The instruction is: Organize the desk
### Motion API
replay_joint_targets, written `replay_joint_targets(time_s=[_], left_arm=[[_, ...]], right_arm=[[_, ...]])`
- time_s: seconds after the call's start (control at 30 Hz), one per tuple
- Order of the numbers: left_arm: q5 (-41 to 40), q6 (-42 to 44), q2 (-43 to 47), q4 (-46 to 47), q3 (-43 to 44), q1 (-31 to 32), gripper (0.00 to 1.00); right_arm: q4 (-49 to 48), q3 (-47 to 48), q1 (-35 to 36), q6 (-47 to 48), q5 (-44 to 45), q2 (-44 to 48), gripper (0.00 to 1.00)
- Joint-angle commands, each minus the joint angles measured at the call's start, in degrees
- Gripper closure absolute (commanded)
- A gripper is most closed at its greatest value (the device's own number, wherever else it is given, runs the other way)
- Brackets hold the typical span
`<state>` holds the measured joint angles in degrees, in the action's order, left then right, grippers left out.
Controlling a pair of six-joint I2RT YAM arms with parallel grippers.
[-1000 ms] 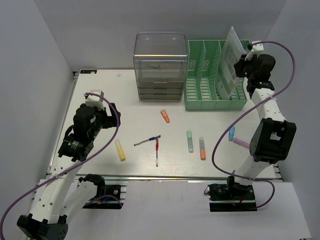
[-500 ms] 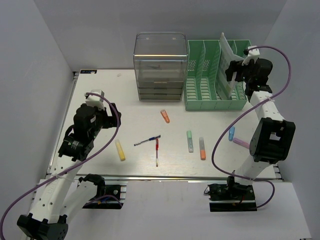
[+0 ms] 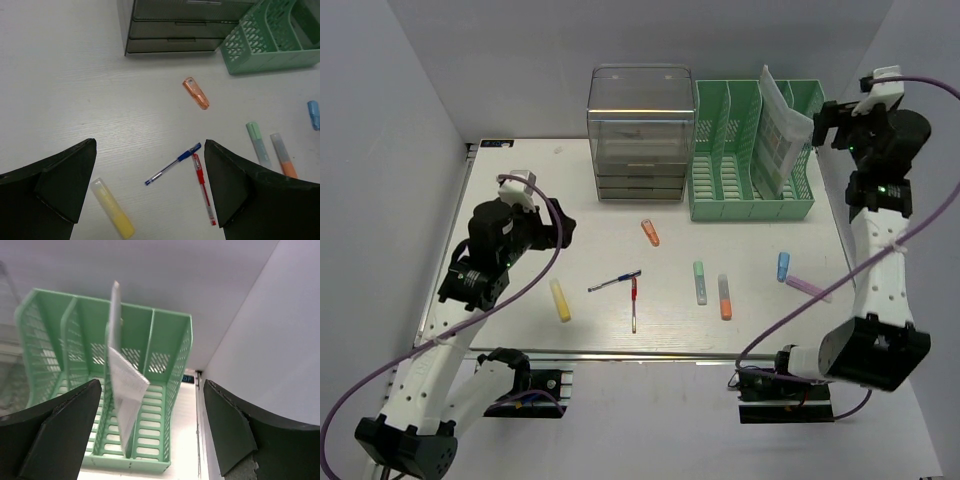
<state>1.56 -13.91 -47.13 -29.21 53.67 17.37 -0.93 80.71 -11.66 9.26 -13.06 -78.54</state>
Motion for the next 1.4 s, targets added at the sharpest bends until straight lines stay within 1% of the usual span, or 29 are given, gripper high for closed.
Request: replay_joint_targets(time_s=[0.0, 0.03, 0.07, 0.13, 0.17, 0.2, 0.23, 0.27, 0.3, 0.33, 0.37, 0.4, 0.43, 0.47, 0.5, 0.57, 0.6, 0.67, 0.7, 0.73, 0.77, 0.83, 0.87, 0.93, 1.1, 1.17, 1.27, 1.3, 1.37], left_arm=[[6.2, -2.1, -1.1, 2.3, 3.2, -0.2, 0.02], [7.2, -2.7, -2.3, 3.0, 3.5, -0.2, 0.02], [8.2, -3.7, -3.0, 3.4, 3.7, -0.2, 0.02], [11.6, -5.1, -5.2, 4.9, 4.0, -0.2, 0.02], [12.8, -6.8, -5.6, 5.6, 3.6, -0.2, 0.02], [13.9, -7.7, -5.9, 6.7, 2.2, -0.2, 0.03], [16.3, -8.8, -6.0, 9.8, 1.3, -0.2, 0.06], [17.5, -11.3, -6.0, 11.6, 0.0, -0.2, 0.13], [18.6, -12.5, -6.4, 15.0, -2.1, -0.2, 0.34], [20.1, -14.8, -6.9, 16.8, -2.9, -0.2, 0.49], [20.9, -16.0, -7.5, 18.3, -3.6, -0.2, 0.63], [21.6, -17.1, -9.5, 21.4, -4.5, -0.2, 0.84], [22.9, -18.2, -10.8, 23.0, -4.7, -0.2, 0.93], [23.0, -20.3, -13.2, 24.2, -5.0, -0.2, 1.00], [23.1, -21.5, -14.3, 26.6, -5.1, -0.2, 1.00], [23.1, -24.9, -16.1, 28.8, -6.0, -0.2, 1.00], [23.0, -26.5, -17.1, 33.6, -6.8, -0.2, 1.00], [22.3, -31.3, -17.8, 38.0, -10.0, -0.2, 0.84], [21.4, -33.1, -18.6, 41.9, -11.1, -0.2, 0.75], [19.1, -35.9, -19.1, 46.0, -13.0, -0.2, 0.58], [17.1, -36.7, -19.2, 48.3, -14.0, 0.5, 0.50], [15.1, -38.0, -19.5, 53.3, -16.9, 1.0, 0.40], [15.2, -38.5, -21.2, 56.3, -17.2, 1.0, 0.38], [15.3, -38.5, -23.2, 56.2, -16.2, 1.0, 0.32], [16.5, -38.9, -31.3, 57.8, -13.8, 1.0, 0.27], [15.9, -39.8, -33.8, 62.3, -14.4, 1.0, 0.26], [12.5, -42.8, -35.9, 71.1, -17.2, 1.0, 0.28], [10.3, -43.7, -37.2, 72.3, -17.3, 1.0, 0.30], [9.1, -44.1, -39.3, 75.9, -16.9, 1.0, 0.34]], right_arm=[[3.1, 1.0, -0.9, 0.7, -6.6, 7.1, 0.11], [3.5, -1.1, -1.0, 0.3, -10.3, 8.7, 0.11], [3.9, -2.1, -1.0, -0.3, -19.5, 11.1, 0.11], [8.4, -4.6, -1.0, -0.6, -29.4, 12.7, 0.11], [8.7, -6.4, -0.6, -2.4, -37.9, 14.2, 0.11], [8.4, -8.6, -0.6, -3.4, -41.5, 15.1, 0.11], [7.5, -13.0, 0.1, -4.8, -44.3, 15.9, 0.17], [7.1, -14.9, 0.1, -6.1, -46.9, 17.0, 0.25], [7.0, -16.7, 0.5, -6.7, -47.3, 17.5, 0.57], [7.6, -19.8, 1.1, -6.6, -46.8, 18.3, 0.90], [7.5, -21.5, 1.2, -6.7, -46.3, 18.8, 1.00], [7.7, -22.9, 1.5, -5.8, -46.8, 19.2, 1.00], [8.4, -24.2, 2.0, -5.4, -47.6, 19.8, 1.00], [8.6, -26.6, 2.2, -5.4, -47.7, 20.2, 1.00], [8.6, -28.0, 2.7, -5.9, -48.3, 20.5, 1.00], [7.9, -31.3, 3.5, -6.4, -49.1, 21.8, 0.86], [7.4, -32.3, 3.7, -6.7, -48.8, 22.3, 0.78], [4.4, -34.2, 3.8, -8.7, -47.2, 23.4, 0.56], [3.1, -35.9, 4.2, -8.7, -47.1, 23.5, 0.42], [1.7, -36.4, 4.2, -10.6, -47.6, 23.2, 0.14], [1.5, -37.6, 4.2, -11.1, -48.8, 23.0, 0.11], [-2.0, -39.2, 4.1, -13.8, -51.0, 21.9, 0.11], [-4.2, -40.3, 4.0, -14.8, -51.3, 21.8, 0.11], [-6.0, -43.5, 3.9, -15.2, -50.6, 22.3, 0.11], [-6.5, -45.1, 3.7, -15.6, -50.8, 20.5, 0.11], [-5.1, -44.3, 3.6, -13.7, -51.0, 19.6, 0.11], [-3.9, -44.5, 3.5, -12.4, -50.7, 19.4, 0.11], [-4.2, -44.8, 3.5, -12.4, -49.4, 19.7, 0.12], [-4.4, -45.1, 3.4, -11.8, -48.7, 20.4, 0.12]])
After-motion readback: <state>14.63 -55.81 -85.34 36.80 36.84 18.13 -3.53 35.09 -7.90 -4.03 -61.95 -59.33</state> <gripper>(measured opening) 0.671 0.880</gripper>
